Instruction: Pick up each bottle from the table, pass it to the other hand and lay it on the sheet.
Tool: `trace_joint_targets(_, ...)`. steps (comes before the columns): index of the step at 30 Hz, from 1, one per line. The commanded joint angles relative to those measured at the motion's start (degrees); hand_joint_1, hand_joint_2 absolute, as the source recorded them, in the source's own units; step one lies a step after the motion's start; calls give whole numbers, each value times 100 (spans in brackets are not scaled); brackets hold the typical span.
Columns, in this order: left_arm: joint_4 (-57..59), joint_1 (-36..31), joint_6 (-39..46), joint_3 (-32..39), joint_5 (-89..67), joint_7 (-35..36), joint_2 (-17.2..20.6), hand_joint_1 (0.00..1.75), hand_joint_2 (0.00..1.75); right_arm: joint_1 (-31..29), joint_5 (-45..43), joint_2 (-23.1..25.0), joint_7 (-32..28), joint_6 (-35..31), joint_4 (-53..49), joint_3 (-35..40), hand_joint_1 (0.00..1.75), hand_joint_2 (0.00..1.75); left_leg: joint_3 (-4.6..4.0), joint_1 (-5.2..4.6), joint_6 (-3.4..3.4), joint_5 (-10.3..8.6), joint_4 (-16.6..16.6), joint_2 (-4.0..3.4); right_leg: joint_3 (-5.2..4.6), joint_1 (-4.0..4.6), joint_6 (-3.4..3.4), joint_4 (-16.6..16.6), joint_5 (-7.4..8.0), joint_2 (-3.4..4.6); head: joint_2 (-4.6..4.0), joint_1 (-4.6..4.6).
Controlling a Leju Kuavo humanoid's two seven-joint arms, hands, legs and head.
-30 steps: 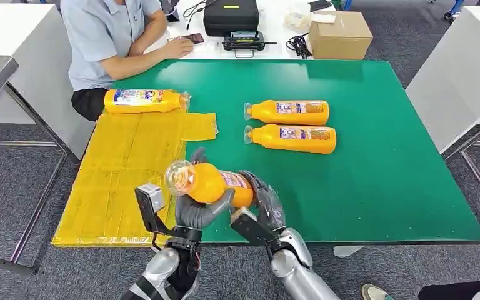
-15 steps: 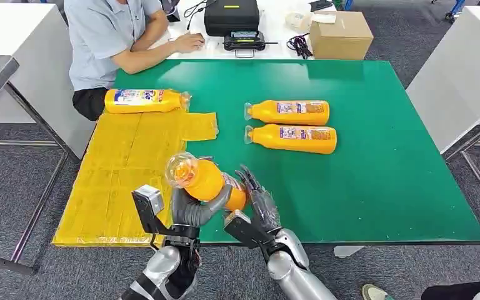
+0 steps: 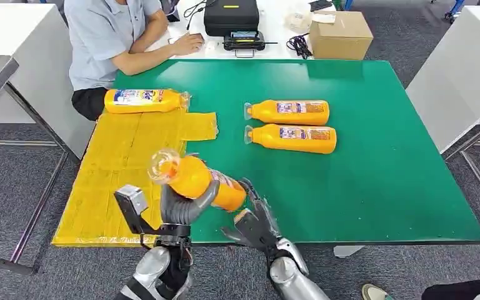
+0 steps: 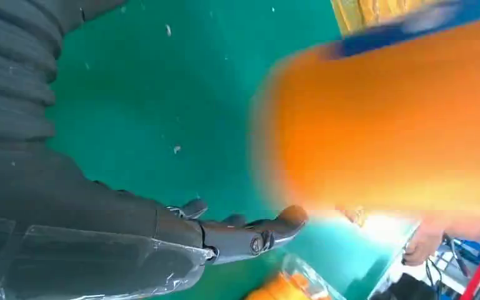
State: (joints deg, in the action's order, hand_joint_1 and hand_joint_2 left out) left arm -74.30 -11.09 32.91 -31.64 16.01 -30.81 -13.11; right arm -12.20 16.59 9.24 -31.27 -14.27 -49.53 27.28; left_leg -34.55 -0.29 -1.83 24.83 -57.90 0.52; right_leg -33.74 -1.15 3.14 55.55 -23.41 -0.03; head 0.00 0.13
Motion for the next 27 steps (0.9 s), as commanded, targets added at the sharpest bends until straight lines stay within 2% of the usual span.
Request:
trace_joint_targets(1, 851, -79, 709, 3123, -7634, 73, -689, 175, 175, -61, 67, -35, -191, -50, 259, -477, 0, 175, 17, 4, 7, 4, 5, -17, 14, 4, -8, -7, 2, 15, 0, 0)
trace_joint_targets(2, 840, -112, 709, 3312, -8368, 414, -689, 175, 175, -53, 122, -52, -197, -108, 216, -549, 0, 175, 25, 5, 9, 6, 5, -15, 23, 5, -12, -7, -2, 12, 0, 2)
trace_joint_targets(6, 1116, -269, 709, 3360, -8993, 1048, -461, 175, 175, 50, 213, -104, -177, -137, -11, -813, 0, 175, 51, 11, 18, 18, 1, -26, 48, 12, -25, -7, -10, 20, 0, 4)
trace_joint_targets(8, 1384, -400, 709, 3183, -9372, 1735, -201, 175, 175, 175, 292, -152, -164, -179, -230, -1012, 0, 175, 40, 11, 19, 9, 4, -12, 39, 12, -26, -4, -9, 5, 0, 2)
trace_joint_targets(11, 1755, -531, 709, 2981, -9422, 2177, 32, 175, 175, 250, 328, -183, -168, -146, -366, -1157, 0, 175, 31, 6, 17, 3, 8, 6, 29, 7, -21, -4, -9, -13, 0, 0)
trace_joint_targets(15, 3021, -1090, 709, 2522, -9804, 3037, 484, 175, 175, 274, 410, -169, -138, -42, -425, -1390, 0, 175, 31, 8, 13, 2, 9, 12, 33, 10, -17, -7, -8, -17, 0, 0)
trace_joint_targets(20, 3784, -1484, 429, 2304, -9538, 3215, 627, 175, 175, 241, 442, -106, -144, 75, -376, -1513, 0, 175, 23, 7, 12, -1, 7, 0, 20, 8, -15, -4, -3, -8, 0, 2)
trace_joint_targets(27, 4235, -1739, -150, 2095, -9558, 3404, 699, 175, 175, 191, 472, -69, -174, 183, -292, -1517, 0, 175, 19, 9, 11, 3, 0, -2, 17, 10, -16, 2, -7, -4, 0, 2)
